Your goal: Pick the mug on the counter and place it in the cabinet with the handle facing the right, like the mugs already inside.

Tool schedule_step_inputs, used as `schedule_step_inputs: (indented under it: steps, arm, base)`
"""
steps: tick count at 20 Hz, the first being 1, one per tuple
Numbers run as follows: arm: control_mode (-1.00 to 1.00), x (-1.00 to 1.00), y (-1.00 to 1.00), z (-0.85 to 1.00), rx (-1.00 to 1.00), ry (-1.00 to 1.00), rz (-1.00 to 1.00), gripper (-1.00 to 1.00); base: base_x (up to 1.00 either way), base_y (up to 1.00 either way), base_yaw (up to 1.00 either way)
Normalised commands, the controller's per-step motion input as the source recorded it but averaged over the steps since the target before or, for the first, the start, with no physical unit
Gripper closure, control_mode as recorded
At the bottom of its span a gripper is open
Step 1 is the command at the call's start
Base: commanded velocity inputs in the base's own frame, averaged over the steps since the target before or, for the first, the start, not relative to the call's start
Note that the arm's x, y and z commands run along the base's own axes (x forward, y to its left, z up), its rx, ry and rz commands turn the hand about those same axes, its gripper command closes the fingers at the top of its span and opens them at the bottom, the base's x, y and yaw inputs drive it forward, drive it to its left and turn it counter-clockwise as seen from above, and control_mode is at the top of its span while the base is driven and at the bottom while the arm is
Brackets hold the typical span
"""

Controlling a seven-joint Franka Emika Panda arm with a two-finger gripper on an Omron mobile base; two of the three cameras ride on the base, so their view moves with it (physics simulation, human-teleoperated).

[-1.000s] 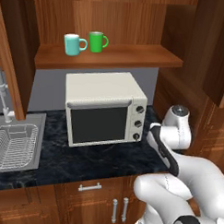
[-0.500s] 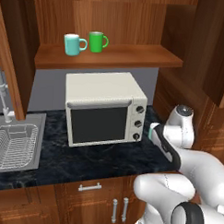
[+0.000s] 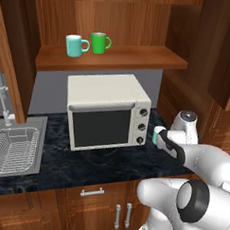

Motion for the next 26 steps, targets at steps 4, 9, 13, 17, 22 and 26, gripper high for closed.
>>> schedule_step_inputs:
  steps: [4, 9, 13, 17, 22, 26]
  arm:
    - [-1.00, 0.30, -0.12, -0.15, -0.01, 0.00, 0.00, -1.00]
    - [-1.00, 0.29, -0.13, -0.07, 0.00, 0.00, 0.00, -1.00]
    - [-1.00, 0.29, -0.10, -0.05, 0.00, 0.00, 0.00, -1.00]
    - [-1.00, 0.29, -0.06, -0.11, 0.00, 0.00, 0.00, -1.00]
    - [-1.00, 0.30, 0.00, -0.17, 0.00, 0.00, 0.00, -1.00]
    - [-1.00, 0.29, 0.00, -0.22, 0.00, 0.00, 0.00, -1.00]
  base:
    - [0.00, 0.00, 0.00]
    - [0.00, 0.00, 0.00]
    - [0.00, 0.00, 0.00]
    - [0.00, 0.00, 0.00]
    - [0.00, 0.00, 0.00]
    - [0.00, 0.00, 0.00]
